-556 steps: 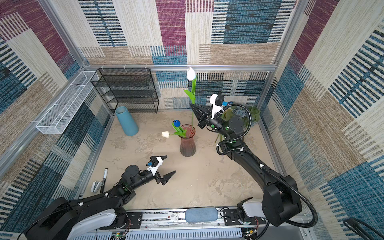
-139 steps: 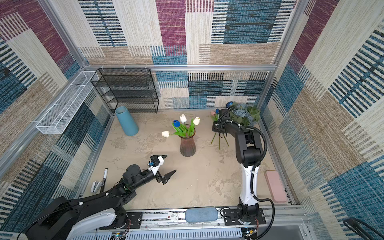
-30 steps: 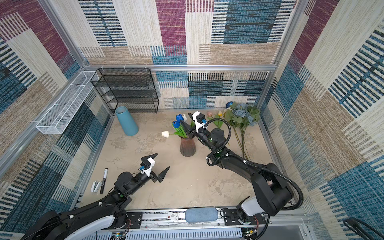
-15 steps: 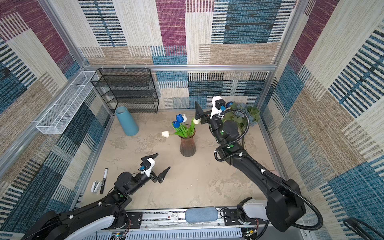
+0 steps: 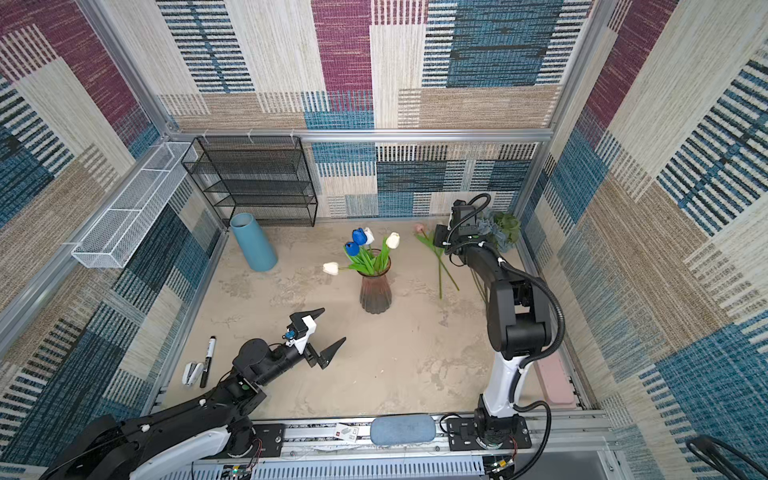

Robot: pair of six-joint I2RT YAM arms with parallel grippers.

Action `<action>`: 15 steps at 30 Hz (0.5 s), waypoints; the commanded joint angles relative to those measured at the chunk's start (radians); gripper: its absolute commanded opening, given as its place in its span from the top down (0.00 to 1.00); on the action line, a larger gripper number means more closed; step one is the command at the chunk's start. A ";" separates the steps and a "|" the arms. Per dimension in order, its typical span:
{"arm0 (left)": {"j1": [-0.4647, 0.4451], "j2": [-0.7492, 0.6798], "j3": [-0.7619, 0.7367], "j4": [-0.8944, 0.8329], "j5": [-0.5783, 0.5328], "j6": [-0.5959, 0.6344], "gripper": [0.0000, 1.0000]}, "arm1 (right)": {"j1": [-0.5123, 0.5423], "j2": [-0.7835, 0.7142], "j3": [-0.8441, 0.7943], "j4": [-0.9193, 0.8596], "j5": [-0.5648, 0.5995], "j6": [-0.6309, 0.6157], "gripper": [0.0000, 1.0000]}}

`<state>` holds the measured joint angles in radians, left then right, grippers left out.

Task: Arrange the flowers into the vase
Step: 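Move the right gripper to the bunch and grasp the yellow tulip stem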

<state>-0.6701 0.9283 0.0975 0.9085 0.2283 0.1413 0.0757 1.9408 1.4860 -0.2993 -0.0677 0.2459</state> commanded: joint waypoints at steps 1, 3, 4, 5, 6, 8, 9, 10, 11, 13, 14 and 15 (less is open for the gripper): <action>0.000 0.001 0.008 -0.002 0.007 0.028 0.01 | 0.001 0.080 0.059 -0.115 -0.057 0.009 0.54; 0.000 0.004 0.008 0.003 0.009 0.029 0.01 | 0.002 0.126 0.097 -0.151 -0.065 0.004 0.59; -0.001 0.006 0.008 0.003 0.009 0.029 0.01 | 0.002 0.146 0.103 -0.157 -0.067 -0.002 0.59; 0.000 0.008 0.010 0.003 0.008 0.029 0.01 | 0.002 0.162 0.108 -0.161 -0.068 -0.010 0.57; 0.000 0.012 0.009 0.004 0.006 0.028 0.01 | 0.002 0.184 0.109 -0.173 -0.061 -0.013 0.56; -0.001 0.021 0.010 0.011 0.002 0.029 0.01 | 0.000 0.212 0.143 -0.189 -0.055 -0.019 0.57; 0.000 0.023 0.008 0.016 0.003 0.027 0.01 | 0.000 0.218 0.141 -0.187 -0.059 -0.019 0.58; 0.000 0.024 0.008 0.018 0.002 0.026 0.01 | 0.000 0.220 0.136 -0.182 -0.062 -0.016 0.59; 0.000 0.026 0.008 0.018 0.002 0.026 0.01 | 0.001 0.223 0.133 -0.179 -0.065 -0.014 0.59; 0.000 0.030 0.010 0.020 0.002 0.026 0.01 | 0.000 0.228 0.132 -0.179 -0.059 -0.014 0.62; 0.000 0.028 0.009 0.020 0.002 0.025 0.01 | 0.001 0.232 0.133 -0.179 -0.055 -0.017 0.63; 0.000 0.029 0.008 0.019 0.002 0.026 0.01 | 0.001 0.238 0.138 -0.184 -0.049 -0.021 0.63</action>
<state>-0.6701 0.9554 0.1009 0.9077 0.2272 0.1413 0.0765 2.1674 1.6157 -0.4751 -0.1230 0.2333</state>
